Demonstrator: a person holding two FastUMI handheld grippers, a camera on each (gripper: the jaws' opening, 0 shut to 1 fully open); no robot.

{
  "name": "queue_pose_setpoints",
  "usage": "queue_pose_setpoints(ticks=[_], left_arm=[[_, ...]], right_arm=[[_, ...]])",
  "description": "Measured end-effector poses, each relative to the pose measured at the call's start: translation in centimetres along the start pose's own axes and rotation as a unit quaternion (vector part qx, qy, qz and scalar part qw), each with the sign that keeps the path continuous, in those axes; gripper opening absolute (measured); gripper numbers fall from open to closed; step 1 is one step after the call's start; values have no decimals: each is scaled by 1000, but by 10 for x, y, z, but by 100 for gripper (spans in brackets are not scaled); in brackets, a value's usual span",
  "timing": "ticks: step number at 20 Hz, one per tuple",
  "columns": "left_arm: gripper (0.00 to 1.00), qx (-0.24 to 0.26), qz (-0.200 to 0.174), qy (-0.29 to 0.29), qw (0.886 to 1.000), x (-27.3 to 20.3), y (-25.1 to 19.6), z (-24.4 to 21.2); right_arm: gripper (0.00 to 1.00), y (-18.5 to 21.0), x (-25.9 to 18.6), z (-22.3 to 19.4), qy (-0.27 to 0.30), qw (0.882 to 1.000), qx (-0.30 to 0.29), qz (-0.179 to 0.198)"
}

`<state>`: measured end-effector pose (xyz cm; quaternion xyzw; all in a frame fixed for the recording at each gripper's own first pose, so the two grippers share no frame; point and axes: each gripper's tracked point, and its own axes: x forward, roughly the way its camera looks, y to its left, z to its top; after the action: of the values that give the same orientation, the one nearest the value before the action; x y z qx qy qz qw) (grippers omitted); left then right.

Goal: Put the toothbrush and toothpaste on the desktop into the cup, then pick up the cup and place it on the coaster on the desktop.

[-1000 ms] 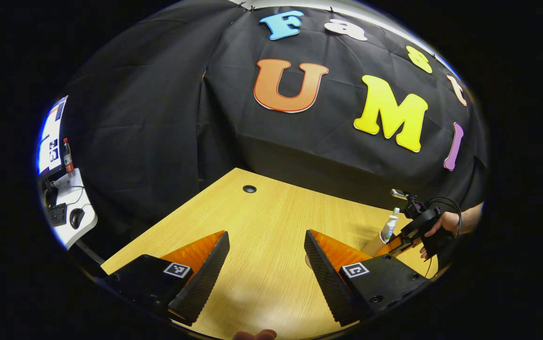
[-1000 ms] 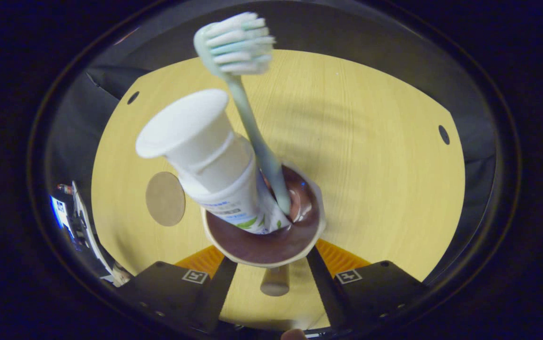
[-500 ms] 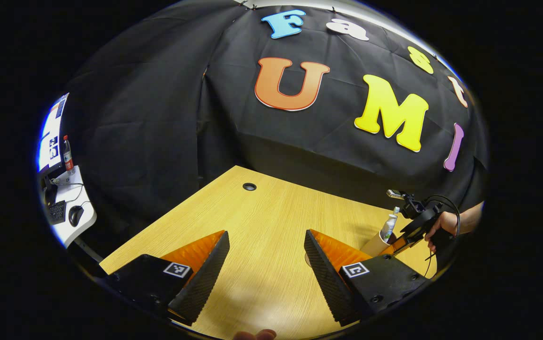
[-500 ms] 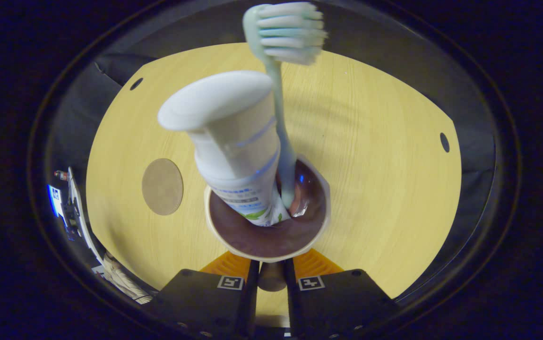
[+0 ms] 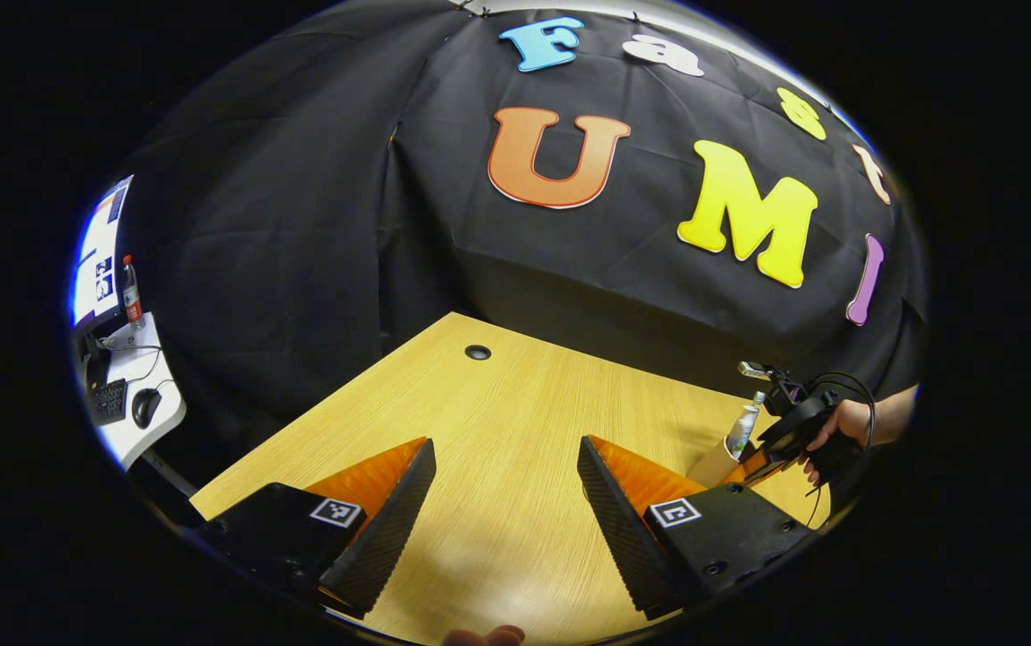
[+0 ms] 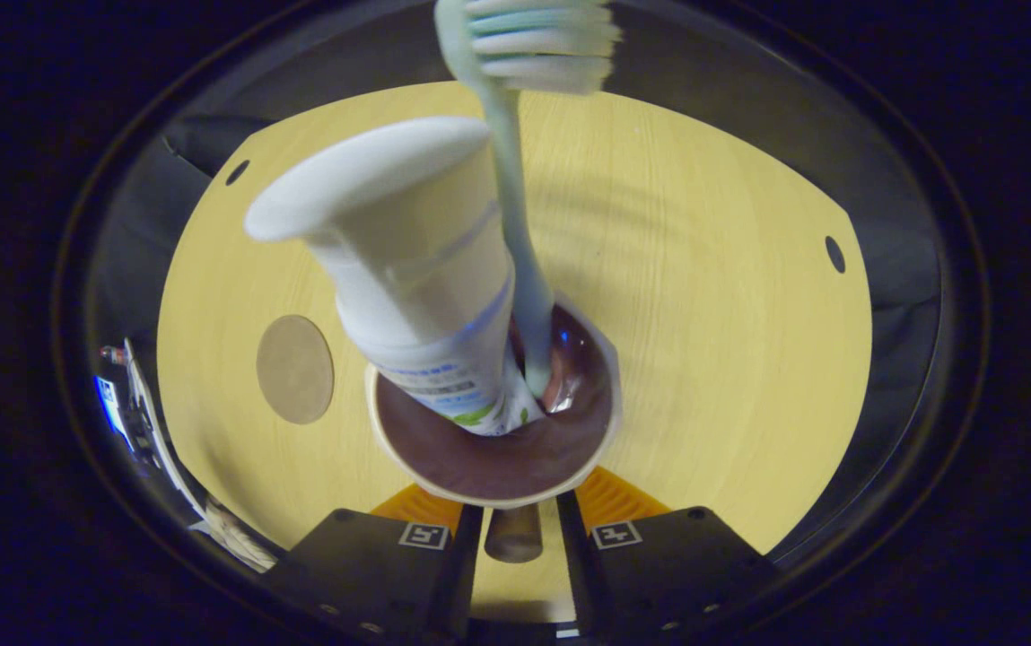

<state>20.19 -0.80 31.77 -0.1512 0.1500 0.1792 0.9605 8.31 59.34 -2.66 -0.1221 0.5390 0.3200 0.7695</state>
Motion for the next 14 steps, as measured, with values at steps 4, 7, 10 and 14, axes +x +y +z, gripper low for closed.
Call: queue_pose_setpoints(ticks=[4, 7, 10, 14], left_arm=[[100, 2, 0, 5, 1000, -1, 1, -4], [100, 2, -1, 7, 1000, -1, 0, -4], [100, 1, -5, 7, 1000, 0, -3, -4], [100, -2, -9, 5, 1000, 2, -5, -4]], right_arm=[[26, 2, 3, -1, 11, 1000, 1, -2], [26, 8, 0, -1, 11, 1000, -9, 10], [28, 8, -3, 1, 3, 1000, -15, 9], [26, 9, -12, 0, -8, 1000, -21, 14]])
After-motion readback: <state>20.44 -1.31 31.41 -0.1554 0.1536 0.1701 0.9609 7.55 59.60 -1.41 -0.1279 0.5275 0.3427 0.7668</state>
